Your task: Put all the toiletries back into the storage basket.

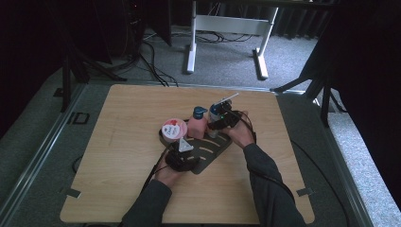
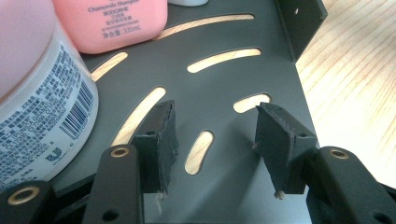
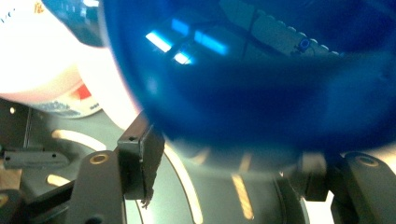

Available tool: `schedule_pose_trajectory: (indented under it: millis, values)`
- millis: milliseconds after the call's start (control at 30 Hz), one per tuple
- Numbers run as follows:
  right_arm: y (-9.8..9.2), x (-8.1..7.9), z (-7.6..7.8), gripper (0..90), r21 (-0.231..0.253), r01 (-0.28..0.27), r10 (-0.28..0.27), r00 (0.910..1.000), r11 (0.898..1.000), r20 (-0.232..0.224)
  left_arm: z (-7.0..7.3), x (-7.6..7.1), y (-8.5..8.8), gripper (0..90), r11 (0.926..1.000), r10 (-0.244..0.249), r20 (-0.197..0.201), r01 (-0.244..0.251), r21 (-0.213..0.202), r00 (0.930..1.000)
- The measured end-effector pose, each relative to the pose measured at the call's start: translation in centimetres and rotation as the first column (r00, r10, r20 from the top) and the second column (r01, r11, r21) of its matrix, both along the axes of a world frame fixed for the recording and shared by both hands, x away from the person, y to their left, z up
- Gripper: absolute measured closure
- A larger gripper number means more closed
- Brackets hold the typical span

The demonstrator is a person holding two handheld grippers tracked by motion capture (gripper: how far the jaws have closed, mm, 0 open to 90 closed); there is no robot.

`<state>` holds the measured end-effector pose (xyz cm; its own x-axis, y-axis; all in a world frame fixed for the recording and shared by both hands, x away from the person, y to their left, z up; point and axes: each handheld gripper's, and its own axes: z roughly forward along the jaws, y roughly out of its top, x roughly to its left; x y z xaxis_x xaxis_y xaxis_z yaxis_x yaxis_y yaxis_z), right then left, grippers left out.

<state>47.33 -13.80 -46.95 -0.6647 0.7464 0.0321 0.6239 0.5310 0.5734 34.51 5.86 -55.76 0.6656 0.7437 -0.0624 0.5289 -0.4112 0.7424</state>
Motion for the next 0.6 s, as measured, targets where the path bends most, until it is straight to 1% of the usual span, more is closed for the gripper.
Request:
schedule_pose_trajectory:
  millis: [100,267,400,600]
  values:
    - [-0.4,-0.4,0.0,33.5,0.006,0.000,0.000,1.0000,1.000,0.009,0.0,0.0,0.0,48.2,1.0000,0.003,-0.001,-0.003,0.000,1.0000]
    - [-1.2,-1.2,0.0,29.7,-0.002,-0.017,0.018,0.9997,1.000,0.017,0.0,0.0,0.0,48.0,0.9999,0.011,0.000,-0.011,-0.001,0.9999]
    - [-2.3,-2.0,0.0,29.3,0.009,-0.020,0.020,0.9996,1.000,0.019,0.2,-0.1,0.2,48.0,0.9999,0.017,0.001,-0.017,0.002,0.9999]
    - [-4.2,-3.7,-0.5,29.4,0.023,-0.019,0.018,0.9993,1.000,0.032,0.6,-0.8,0.8,47.9,0.9998,0.019,0.014,-0.019,-0.012,0.9997]
